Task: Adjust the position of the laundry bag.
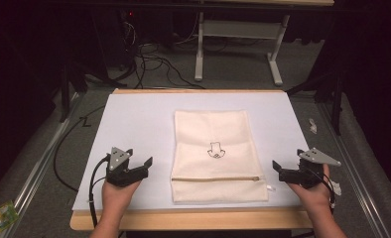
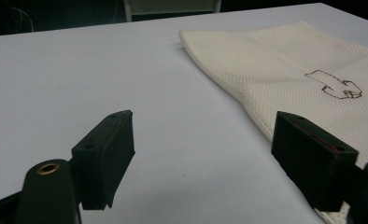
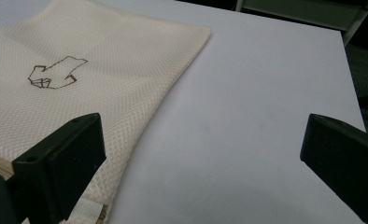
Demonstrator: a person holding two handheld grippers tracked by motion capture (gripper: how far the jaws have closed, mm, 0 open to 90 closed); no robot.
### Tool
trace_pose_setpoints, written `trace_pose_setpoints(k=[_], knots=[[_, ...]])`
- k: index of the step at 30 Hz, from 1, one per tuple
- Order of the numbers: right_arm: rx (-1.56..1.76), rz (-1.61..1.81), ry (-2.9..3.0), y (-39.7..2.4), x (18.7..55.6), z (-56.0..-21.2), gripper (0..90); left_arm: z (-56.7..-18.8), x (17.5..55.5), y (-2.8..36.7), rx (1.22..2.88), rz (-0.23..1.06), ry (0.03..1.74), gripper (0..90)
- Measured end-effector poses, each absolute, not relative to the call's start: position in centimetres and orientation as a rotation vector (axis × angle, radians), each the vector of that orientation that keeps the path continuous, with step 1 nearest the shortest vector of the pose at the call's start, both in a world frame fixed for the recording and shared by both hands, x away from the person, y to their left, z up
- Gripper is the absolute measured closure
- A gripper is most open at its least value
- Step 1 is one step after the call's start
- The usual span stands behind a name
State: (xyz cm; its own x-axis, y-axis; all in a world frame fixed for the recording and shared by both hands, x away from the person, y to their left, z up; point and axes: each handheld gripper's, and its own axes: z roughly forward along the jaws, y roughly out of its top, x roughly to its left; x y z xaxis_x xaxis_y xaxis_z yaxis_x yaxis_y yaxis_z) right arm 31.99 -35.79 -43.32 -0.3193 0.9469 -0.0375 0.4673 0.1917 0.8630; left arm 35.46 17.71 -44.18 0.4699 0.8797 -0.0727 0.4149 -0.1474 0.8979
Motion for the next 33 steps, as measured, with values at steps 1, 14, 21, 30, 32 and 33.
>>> trace_pose_setpoints(k=[1,14,21,30,32,33], knots=[[1.326,1.049,1.877,-35.9,32.0,-43.3,0.5,-44.2,35.4,17.7,1.757,0.611,1.104,21.9],[1.342,1.075,1.869,-36.2,31.9,-43.3,4.9,-44.4,35.4,16.8,1.795,0.596,1.088,23.4],[1.343,1.083,1.886,-36.1,32.0,-43.5,9.3,-44.6,35.6,16.4,1.827,0.597,1.069,24.5],[1.326,1.122,1.916,-35.8,31.7,-43.5,20.4,-44.8,35.4,15.8,1.845,0.531,1.020,26.6],[1.323,1.138,1.934,-35.5,31.6,-43.7,34.1,-44.9,35.5,15.6,1.851,0.475,1.011,35.2],[1.323,1.138,1.934,-35.5,31.6,-43.7,34.1,-45.0,35.6,15.3,1.853,0.445,1.013,35.2]])
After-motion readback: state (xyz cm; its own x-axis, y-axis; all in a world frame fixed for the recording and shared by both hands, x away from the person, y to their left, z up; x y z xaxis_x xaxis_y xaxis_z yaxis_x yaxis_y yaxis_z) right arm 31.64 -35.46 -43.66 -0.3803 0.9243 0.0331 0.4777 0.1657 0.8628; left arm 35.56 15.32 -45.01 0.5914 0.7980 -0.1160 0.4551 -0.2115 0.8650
